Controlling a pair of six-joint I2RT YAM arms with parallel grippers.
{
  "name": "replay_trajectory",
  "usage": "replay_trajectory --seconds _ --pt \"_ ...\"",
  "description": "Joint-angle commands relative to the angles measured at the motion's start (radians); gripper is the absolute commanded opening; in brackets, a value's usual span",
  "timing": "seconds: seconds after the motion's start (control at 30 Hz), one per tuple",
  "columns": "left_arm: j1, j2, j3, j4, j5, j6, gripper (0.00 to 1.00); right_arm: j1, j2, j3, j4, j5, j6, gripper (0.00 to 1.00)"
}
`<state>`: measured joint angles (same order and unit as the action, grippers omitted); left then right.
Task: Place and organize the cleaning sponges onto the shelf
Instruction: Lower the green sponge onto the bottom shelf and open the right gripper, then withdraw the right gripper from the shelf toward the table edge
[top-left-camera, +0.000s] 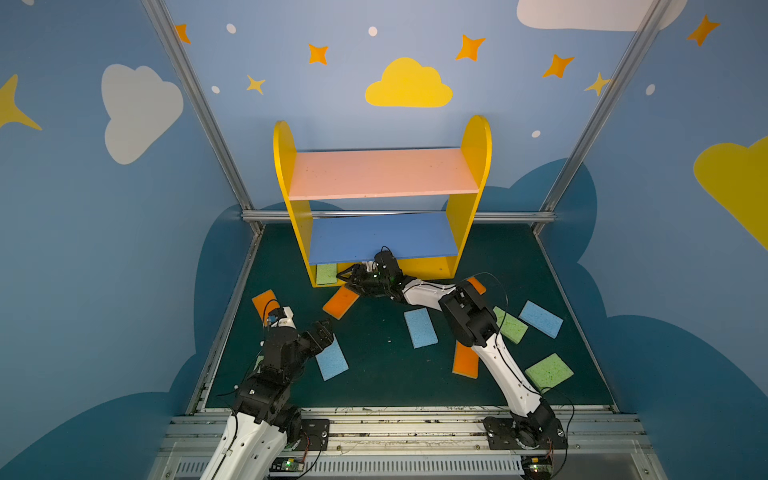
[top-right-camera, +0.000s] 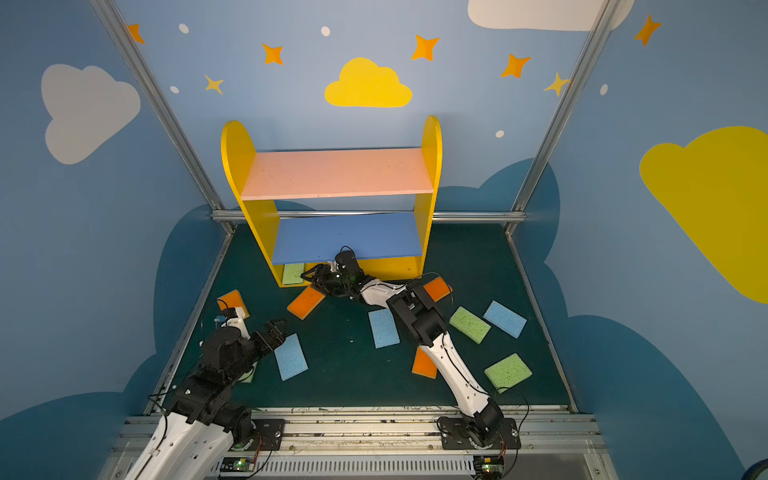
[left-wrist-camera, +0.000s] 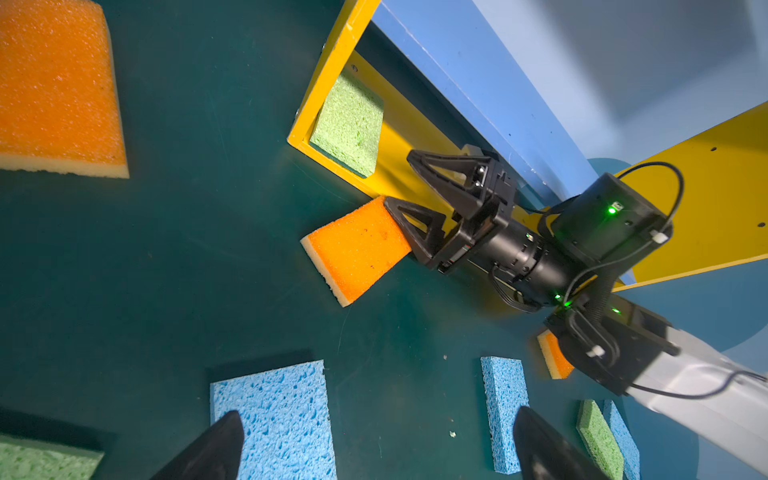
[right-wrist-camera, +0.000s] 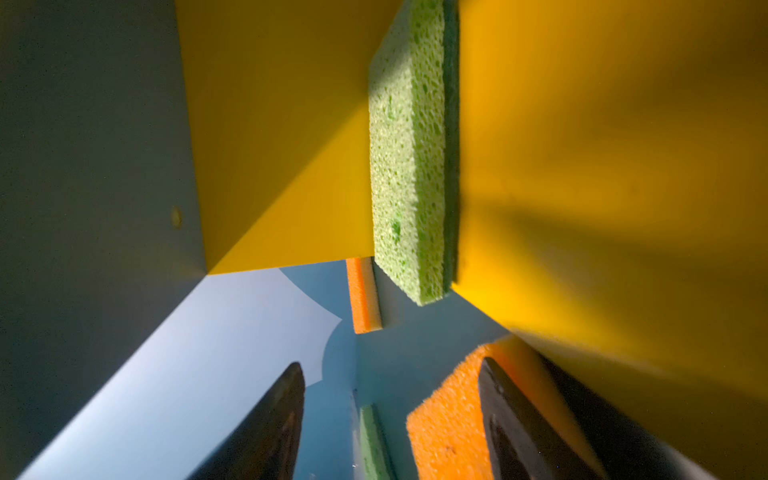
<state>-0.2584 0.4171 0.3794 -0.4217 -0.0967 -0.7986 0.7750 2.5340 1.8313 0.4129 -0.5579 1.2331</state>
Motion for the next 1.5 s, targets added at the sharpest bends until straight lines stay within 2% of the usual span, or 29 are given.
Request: replay_trajectory --seconds 0.0,0.17,0.37,0.5,0.57,0.7,0.9,1.03,1.17,1.27,1.33,1.47 --pt "0.004 -0.011 0.025 -0.027 0.018 -0.013 0.99 0.0 -0.039 -0.057 -0.11 0.035 -0.076 0.67" --pt "0.004 -0.001 0.042 -0.049 0.037 -0.003 1.0 -0.006 -0.099 -0.155 -0.067 0.024 -0.09 0.66" --pt "0.004 0.131 0.13 -0.046 0.152 0.072 0.99 -0.021 -0.263 -0.33 -0.102 0.03 -0.214 0.66" --pt "-0.01 0.215 0.131 0.034 0.244 0.065 0.98 -0.043 -0.403 -0.426 -0.2 0.038 -0.302 0.66" --pt "-0.052 0.24 0.122 0.08 0.233 0.044 0.97 -0.062 -0.476 -0.478 -0.253 0.034 -0.344 0.65" --pt "-0.188 0.33 0.148 0.131 0.128 0.046 0.98 -0.125 -0.619 -0.595 -0.37 0.037 -0.413 0.65" --pt "-0.34 0.557 0.224 0.258 0.067 0.051 1.0 -0.322 -0.842 -0.793 -0.545 0.05 -0.482 0.66" --pt "-0.388 0.642 0.253 0.313 0.058 0.052 1.0 -0.503 -0.977 -0.929 -0.594 0.071 -0.516 0.66" --pt "-0.422 0.688 0.251 0.358 0.05 0.042 1.0 -0.671 -1.014 -0.99 -0.662 0.088 -0.541 0.66" --pt "-0.46 0.724 0.231 0.409 0.028 0.021 1.0 -0.813 -1.034 -1.077 -0.594 0.051 -0.5 0.65" --pt "-0.481 0.753 0.223 0.437 0.023 0.008 1.0 -0.882 -1.041 -1.101 -0.577 0.049 -0.492 0.65" --pt "-0.504 0.803 0.217 0.471 0.024 -0.006 1.0 -0.952 -1.049 -1.093 -0.609 0.105 -0.514 0.65"
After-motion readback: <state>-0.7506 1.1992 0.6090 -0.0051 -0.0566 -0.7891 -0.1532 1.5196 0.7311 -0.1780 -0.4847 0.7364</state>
